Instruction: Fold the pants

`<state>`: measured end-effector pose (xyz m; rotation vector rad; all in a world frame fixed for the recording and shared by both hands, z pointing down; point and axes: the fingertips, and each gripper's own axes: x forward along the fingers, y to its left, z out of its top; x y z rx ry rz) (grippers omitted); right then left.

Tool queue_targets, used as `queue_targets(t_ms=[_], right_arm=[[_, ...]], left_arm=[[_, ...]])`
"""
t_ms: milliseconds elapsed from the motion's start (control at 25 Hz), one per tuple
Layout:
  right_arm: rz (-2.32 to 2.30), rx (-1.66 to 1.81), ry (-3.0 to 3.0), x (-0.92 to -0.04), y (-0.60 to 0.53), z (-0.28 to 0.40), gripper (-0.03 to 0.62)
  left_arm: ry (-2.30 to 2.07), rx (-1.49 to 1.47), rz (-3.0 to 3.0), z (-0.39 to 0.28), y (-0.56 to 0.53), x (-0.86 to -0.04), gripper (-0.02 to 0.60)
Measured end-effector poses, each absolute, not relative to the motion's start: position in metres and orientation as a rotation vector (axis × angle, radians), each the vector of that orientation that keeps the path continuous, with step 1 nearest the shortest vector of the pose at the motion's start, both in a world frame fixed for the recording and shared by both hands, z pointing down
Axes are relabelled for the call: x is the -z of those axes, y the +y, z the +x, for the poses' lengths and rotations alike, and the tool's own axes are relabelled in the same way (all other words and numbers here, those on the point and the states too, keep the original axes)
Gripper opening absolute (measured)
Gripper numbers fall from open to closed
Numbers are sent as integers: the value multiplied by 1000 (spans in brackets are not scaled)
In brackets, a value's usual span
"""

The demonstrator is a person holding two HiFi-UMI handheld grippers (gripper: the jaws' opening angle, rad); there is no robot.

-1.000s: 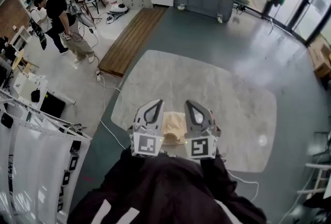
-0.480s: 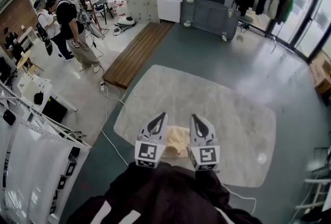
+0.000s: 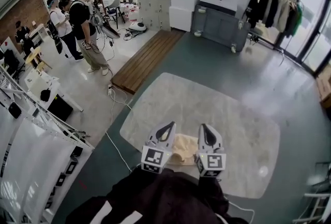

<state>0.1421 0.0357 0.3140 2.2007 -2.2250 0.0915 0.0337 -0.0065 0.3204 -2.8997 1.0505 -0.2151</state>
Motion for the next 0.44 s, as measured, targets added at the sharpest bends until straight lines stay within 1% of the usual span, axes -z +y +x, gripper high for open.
queue_targets(t_ms=[200,440], right_arm=[[2209,-139,-2164,-331,36,152,3],[2196,-152,-2233,-334,38,143,3]], left_arm=[[1050,220,-2903,30,-8,-330,2],[1072,207,-2931,25,-9,-342,2]])
